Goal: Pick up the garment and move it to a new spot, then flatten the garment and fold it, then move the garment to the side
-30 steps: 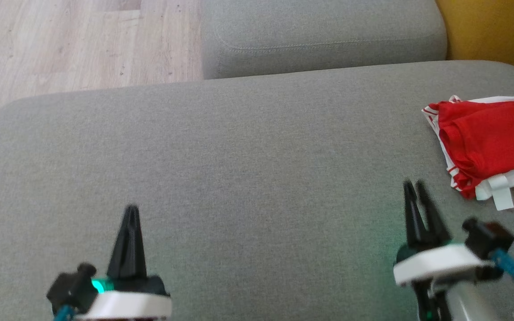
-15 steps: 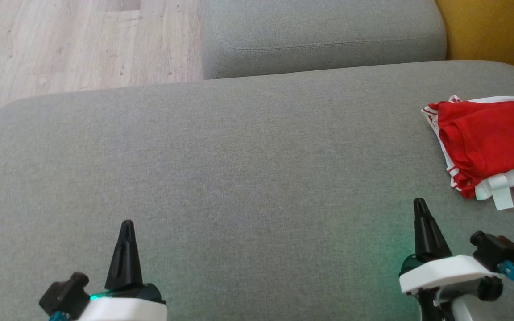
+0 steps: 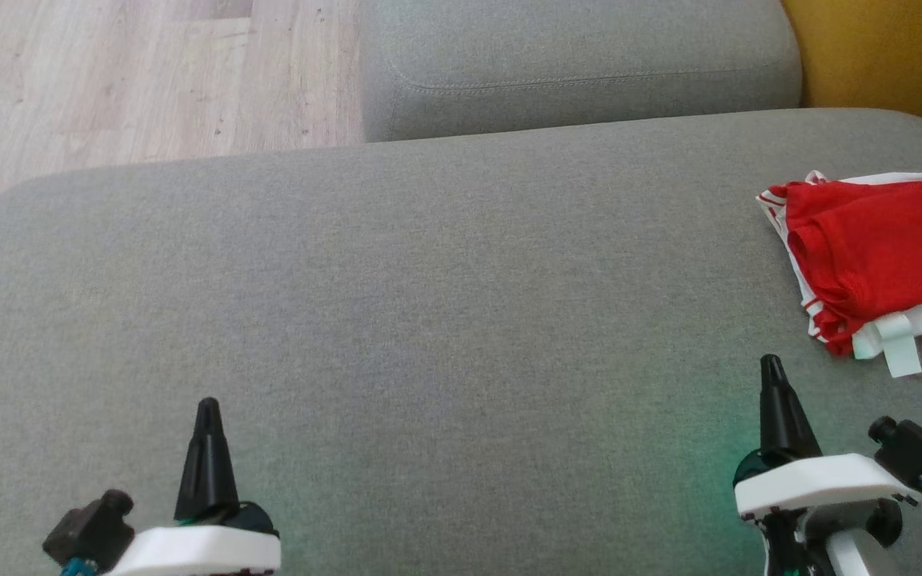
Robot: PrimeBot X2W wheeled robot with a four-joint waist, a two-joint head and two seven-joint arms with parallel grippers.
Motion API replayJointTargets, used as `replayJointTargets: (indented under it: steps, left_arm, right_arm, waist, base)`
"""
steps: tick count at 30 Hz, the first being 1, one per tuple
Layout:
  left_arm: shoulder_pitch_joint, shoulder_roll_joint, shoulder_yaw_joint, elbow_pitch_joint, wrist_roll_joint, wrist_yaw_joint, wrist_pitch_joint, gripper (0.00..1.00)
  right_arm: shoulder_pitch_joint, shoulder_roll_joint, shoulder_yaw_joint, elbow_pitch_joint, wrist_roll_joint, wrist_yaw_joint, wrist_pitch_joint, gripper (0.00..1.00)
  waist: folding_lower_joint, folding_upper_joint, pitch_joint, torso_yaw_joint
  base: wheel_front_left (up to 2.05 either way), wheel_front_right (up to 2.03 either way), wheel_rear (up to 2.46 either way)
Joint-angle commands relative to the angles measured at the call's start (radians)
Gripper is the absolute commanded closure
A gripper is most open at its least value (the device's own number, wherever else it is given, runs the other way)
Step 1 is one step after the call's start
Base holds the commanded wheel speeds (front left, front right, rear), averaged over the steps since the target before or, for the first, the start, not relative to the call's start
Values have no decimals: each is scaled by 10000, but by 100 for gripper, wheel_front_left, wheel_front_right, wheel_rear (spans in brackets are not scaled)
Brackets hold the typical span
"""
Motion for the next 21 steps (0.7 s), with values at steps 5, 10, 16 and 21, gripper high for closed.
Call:
replayJointTargets:
  steps: [5,10,16,21]
  left_arm:
    - [-592,106,244,-220,-631,-51,151,100]
    - [-648,118,328,-185,-1138,-60,287,100]
    - [-717,130,431,-140,-1744,-70,453,100]
    - [-776,138,519,-101,-2247,-78,593,100]
  right_arm:
    - [-507,-103,-70,-418,673,-1,181,100]
    - [-520,-112,-142,-458,1187,-1,315,100]
    - [-536,-122,-230,-506,1803,-1,479,100]
    - [-549,-128,-305,-545,2315,-2,617,100]
  waist:
    - [0,0,2,2]
    - [0,0,4,3]
    - [0,0,7,5]
    - [0,0,9,6]
  base:
    - [0,0,0]
    - [0,0,0]
    - [0,0,0]
    - [0,0,0]
